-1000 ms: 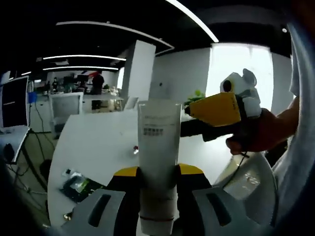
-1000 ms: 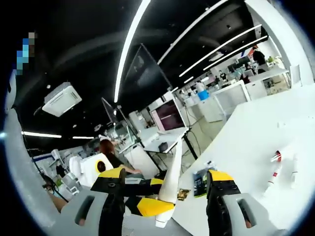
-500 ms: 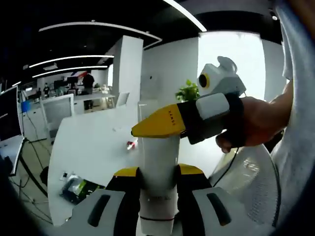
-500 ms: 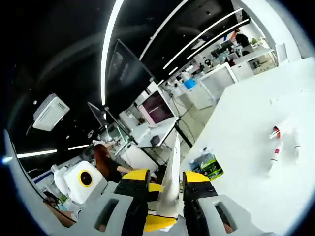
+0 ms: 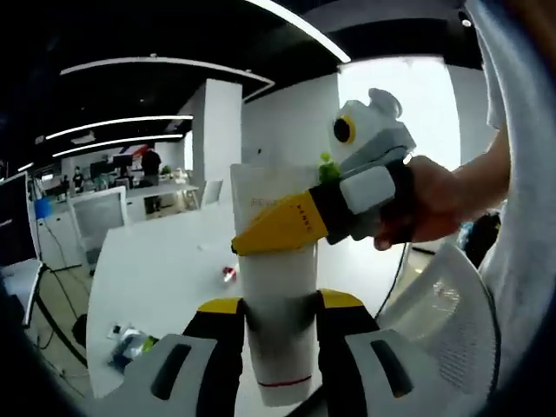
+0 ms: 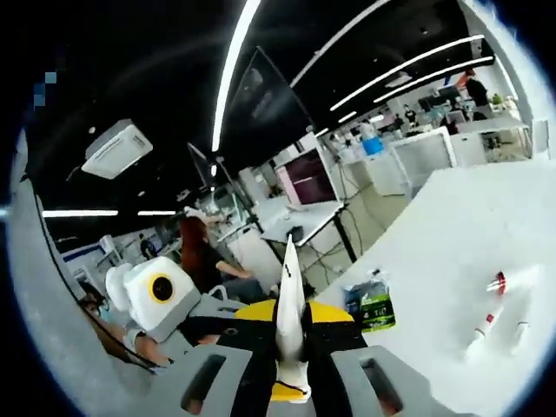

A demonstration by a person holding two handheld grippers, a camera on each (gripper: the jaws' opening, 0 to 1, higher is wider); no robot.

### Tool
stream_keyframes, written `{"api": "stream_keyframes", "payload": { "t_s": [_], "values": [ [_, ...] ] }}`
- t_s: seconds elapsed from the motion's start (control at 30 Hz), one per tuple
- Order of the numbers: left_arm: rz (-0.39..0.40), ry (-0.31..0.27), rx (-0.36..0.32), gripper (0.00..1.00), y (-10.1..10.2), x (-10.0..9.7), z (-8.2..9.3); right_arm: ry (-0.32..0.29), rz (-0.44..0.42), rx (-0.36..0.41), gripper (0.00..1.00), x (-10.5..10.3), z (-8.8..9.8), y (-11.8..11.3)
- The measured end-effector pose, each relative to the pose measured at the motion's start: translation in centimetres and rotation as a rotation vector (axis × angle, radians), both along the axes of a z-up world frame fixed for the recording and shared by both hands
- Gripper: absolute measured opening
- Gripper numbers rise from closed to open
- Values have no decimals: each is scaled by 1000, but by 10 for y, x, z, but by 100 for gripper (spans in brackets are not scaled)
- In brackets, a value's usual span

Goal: Arrange the skincare products in the storage area until every visible bottle or jar stands upright without overlapping.

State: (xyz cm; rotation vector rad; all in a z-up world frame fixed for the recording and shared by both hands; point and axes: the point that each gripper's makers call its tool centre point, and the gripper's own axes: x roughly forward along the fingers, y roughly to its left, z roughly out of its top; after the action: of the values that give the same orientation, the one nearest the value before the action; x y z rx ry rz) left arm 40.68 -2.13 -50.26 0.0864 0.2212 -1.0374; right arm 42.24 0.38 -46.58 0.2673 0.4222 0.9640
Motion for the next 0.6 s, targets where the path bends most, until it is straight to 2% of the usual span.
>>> {"api": "stream_keyframes", "payload": {
  "t_s": [0.03,0.07,0.1,0.23,0.3,0.4,0.53,0.6],
  "values": [
    [-2,1,-10,32,0,-1,2,-23,58,-24,5,-4,1,2],
    [-3,0,-12,33,-1,-1,2,-26,81,-28,4,-6,2,3],
    [-17,7,-30,34,-2,-3,4,-52,153,-44,4,-12,4,6],
    [-79,35,-75,33,-7,-13,9,-144,348,-50,4,-32,17,13],
    [-129,33,-104,31,-10,-22,15,-158,423,-35,4,-41,23,14],
    [-188,37,-119,28,-13,-33,18,-136,521,10,4,-52,32,14],
    [-269,67,-128,24,-17,-47,17,-134,633,2,4,-63,34,17],
    [-271,78,-129,23,-16,-48,16,-124,659,-6,5,-64,33,21]
  ]
}}
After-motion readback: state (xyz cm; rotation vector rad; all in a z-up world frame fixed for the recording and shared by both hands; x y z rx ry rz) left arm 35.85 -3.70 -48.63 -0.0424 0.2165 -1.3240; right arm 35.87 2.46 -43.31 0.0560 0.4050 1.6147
